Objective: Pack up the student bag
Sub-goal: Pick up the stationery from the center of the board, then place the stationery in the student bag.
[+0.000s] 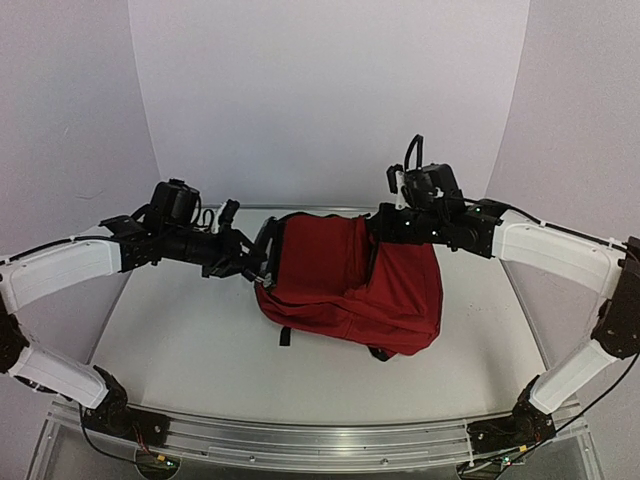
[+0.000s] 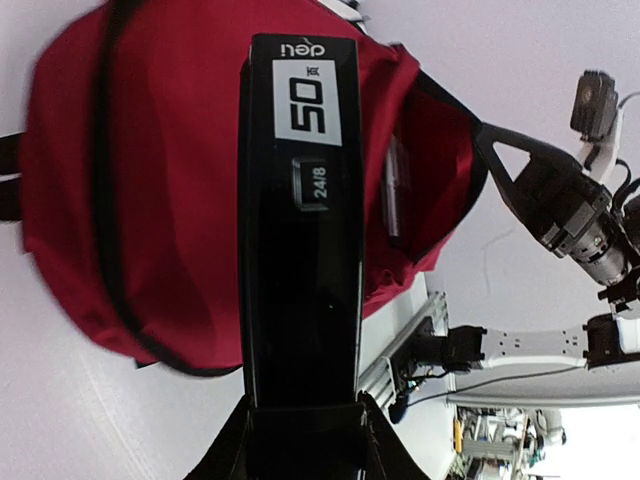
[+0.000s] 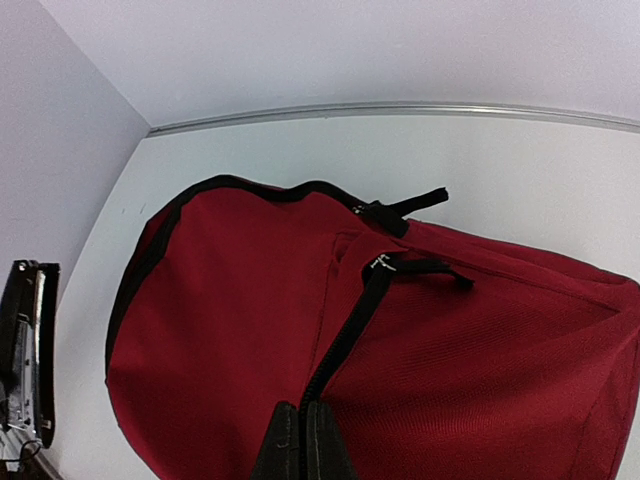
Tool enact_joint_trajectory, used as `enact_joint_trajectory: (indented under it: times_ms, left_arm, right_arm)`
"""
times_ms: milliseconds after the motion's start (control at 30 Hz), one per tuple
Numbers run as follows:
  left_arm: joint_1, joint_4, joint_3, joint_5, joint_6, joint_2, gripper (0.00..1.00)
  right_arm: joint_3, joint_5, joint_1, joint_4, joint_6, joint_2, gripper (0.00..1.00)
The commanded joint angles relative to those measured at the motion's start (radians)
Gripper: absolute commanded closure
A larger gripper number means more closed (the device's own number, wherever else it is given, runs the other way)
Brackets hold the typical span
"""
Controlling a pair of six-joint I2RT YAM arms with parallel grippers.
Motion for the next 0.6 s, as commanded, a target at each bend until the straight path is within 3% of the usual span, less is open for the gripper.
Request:
enact_joint_trajectory:
  times_ms: [0,100,333,567]
  left_arm:
    - [-0.104,0.336,0.125,0.197,-0.046,0.163,1.0]
    - [-0.15,0.481,0.182,0.276,-0.101,0.289,1.0]
    - [-0.189,0.561,0.3,0.366,-0.161,0.463,1.0]
    - [-0.195,0.695,0.322,0.293,-0.298,0.54,1.0]
  right_arm:
    - [-0.004,-0.175,0.017,0.204,-0.024,-0.084,1.0]
    - [-0.017,-0.192,0.019,0.211,-0.024,-0.105,1.0]
    - [-0.048,-0.187,0.021,0.209,-0.021,-0.155,1.0]
    - [-0.065,-0.186,0.022,0.214,-0.016,-0.169,1.0]
